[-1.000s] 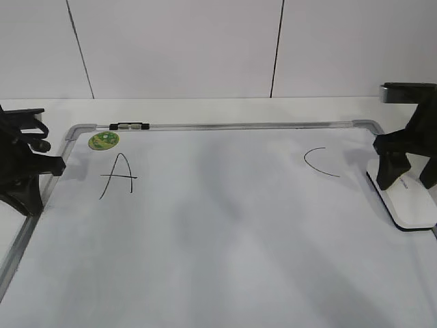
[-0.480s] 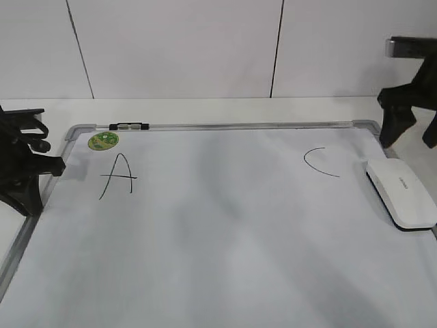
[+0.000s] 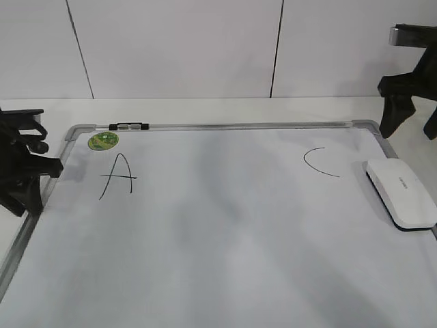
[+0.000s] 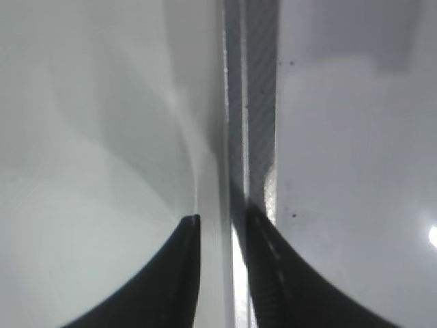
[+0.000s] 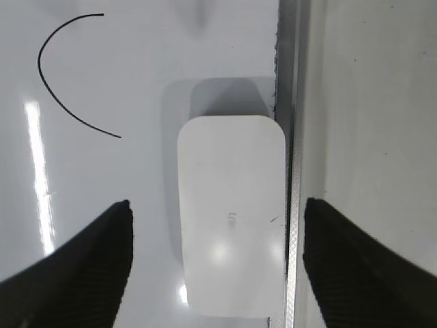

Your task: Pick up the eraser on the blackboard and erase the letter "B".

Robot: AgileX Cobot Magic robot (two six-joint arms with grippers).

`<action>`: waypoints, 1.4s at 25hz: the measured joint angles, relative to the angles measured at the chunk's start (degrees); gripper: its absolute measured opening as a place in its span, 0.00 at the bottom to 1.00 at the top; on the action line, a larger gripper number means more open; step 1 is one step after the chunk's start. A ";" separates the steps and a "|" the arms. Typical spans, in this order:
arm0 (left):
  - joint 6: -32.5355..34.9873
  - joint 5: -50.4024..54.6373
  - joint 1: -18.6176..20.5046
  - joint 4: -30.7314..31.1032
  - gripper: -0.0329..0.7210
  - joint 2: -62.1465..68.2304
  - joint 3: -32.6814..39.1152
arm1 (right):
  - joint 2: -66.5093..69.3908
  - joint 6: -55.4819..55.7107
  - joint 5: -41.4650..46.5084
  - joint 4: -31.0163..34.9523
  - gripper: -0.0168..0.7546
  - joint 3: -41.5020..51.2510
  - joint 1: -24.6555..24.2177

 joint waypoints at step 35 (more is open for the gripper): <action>0.23 16.16 0.04 3.54 0.38 -34.97 -3.75 | -35.00 0.19 0.59 2.62 0.78 24.16 0.00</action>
